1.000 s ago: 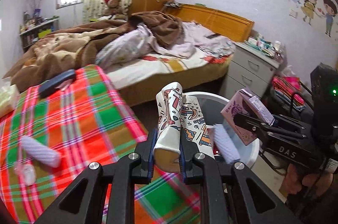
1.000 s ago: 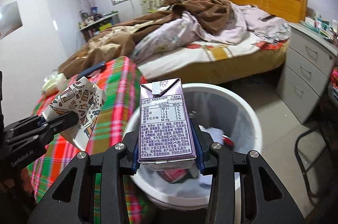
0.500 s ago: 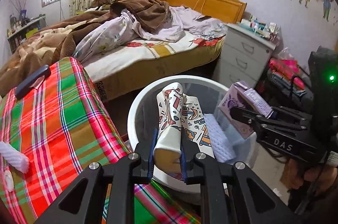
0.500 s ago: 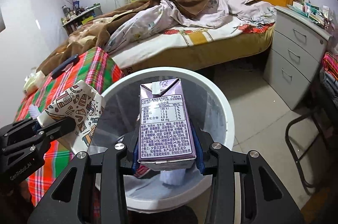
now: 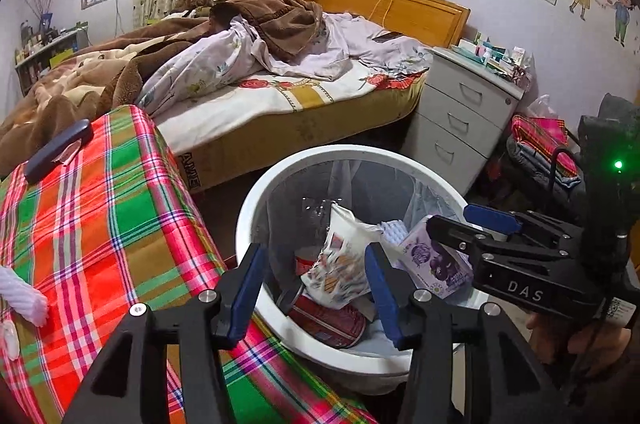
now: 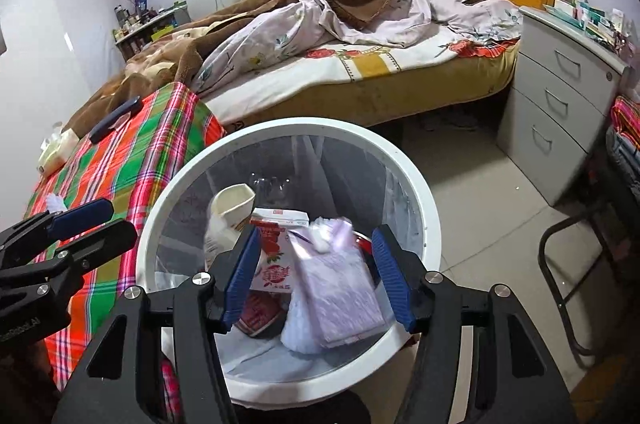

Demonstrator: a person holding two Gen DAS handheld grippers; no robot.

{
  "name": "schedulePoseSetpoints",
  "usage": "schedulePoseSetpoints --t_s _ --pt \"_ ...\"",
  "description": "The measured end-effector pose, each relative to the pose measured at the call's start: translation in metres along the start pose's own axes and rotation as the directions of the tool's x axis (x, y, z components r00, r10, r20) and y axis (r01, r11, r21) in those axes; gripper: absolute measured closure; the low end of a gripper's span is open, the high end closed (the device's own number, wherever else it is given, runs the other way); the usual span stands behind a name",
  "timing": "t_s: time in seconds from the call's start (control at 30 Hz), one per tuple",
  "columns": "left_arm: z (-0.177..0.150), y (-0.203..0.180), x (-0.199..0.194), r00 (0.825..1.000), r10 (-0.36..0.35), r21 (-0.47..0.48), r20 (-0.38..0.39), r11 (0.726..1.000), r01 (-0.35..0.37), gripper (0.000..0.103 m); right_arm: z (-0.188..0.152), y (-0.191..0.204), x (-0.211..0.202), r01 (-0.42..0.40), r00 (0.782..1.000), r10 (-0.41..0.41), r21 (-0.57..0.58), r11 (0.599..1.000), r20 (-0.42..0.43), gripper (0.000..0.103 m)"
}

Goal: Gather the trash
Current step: 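Open the right tool over the bin while the left tool releases the paper cup, then move both tools back toward the foam net and plastic cup on the bed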

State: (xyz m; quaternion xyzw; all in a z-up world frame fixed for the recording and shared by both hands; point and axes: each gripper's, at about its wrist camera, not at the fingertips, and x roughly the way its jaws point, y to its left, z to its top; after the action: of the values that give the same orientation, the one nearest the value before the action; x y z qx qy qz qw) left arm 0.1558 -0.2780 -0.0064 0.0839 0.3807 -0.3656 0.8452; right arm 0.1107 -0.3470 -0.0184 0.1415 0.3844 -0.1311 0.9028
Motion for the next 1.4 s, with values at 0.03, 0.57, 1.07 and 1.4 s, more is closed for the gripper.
schedulePoseSetpoints --t_s 0.03,0.57,1.07,1.4 --pt "-0.001 0.001 -0.001 1.0 -0.001 -0.004 -0.001 1.0 0.001 0.052 0.0 0.001 0.0 0.001 1.0 -0.001 0.001 1.0 0.001 0.044" --pt "-0.011 0.028 -0.045 0.997 0.045 -0.071 0.065 0.997 -0.04 0.051 0.003 0.024 -0.017 -0.03 0.998 0.032 -0.028 0.999 0.057 0.044" --pt "-0.035 0.079 -0.102 0.981 0.152 -0.165 0.12 0.978 -0.131 0.051 0.005 0.078 -0.027 -0.114 0.986 0.127 -0.122 0.986 0.104 0.044" --pt "-0.057 0.123 -0.131 0.962 0.243 -0.249 0.125 0.946 -0.207 0.051 0.004 0.119 -0.024 -0.179 0.975 0.201 -0.19 0.965 0.099 0.044"
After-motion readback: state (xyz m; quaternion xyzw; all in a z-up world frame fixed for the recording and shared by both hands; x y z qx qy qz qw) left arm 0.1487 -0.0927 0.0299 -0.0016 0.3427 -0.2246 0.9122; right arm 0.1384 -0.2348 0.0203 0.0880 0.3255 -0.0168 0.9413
